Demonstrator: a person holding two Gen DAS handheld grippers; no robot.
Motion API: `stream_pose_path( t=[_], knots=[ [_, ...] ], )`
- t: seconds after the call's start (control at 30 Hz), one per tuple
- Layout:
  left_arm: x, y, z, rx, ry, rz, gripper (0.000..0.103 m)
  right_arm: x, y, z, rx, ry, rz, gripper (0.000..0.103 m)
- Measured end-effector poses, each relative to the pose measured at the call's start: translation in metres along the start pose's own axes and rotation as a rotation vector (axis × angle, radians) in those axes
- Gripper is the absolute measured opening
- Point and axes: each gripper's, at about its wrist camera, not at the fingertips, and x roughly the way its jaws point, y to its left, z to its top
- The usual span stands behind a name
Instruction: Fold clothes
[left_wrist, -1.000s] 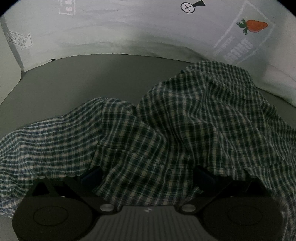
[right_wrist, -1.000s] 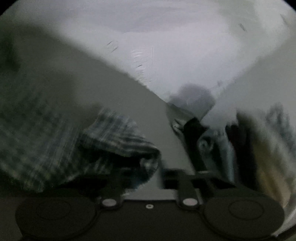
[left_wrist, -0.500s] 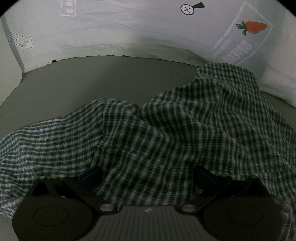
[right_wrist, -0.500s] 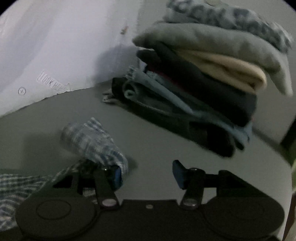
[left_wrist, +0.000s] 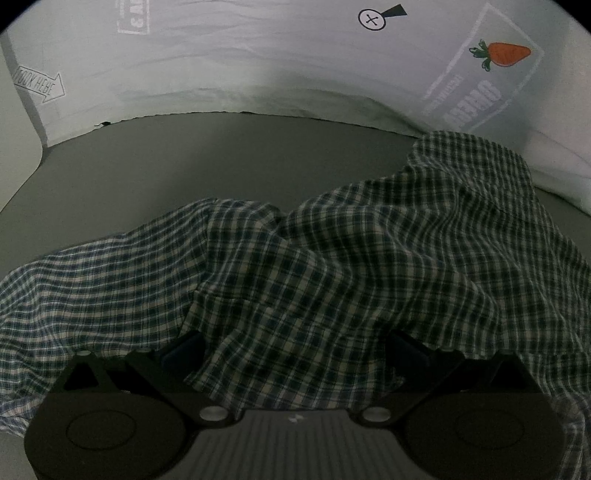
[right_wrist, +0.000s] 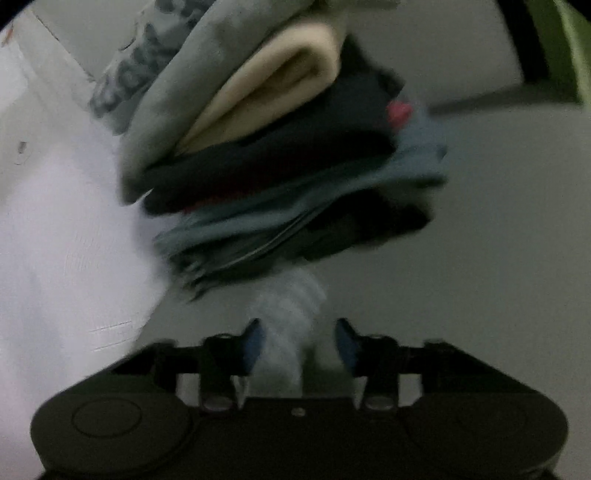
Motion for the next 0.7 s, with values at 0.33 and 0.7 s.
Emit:
stream_pose_path(
  t=[0.33,0.7],
  knots=[
    [-0.004,-0.001,-0.003,-0.017,-0.01,0.014,0.103,-0.014,0.056,-0.004,-0.327,0.005,-0.007,0.039],
    [-0.005,0.002,-0.003,-0.013,-0.007,0.009,0.103,0.021,0.14,-0.07,-0.525,0.149,-0.099,0.048]
  ],
)
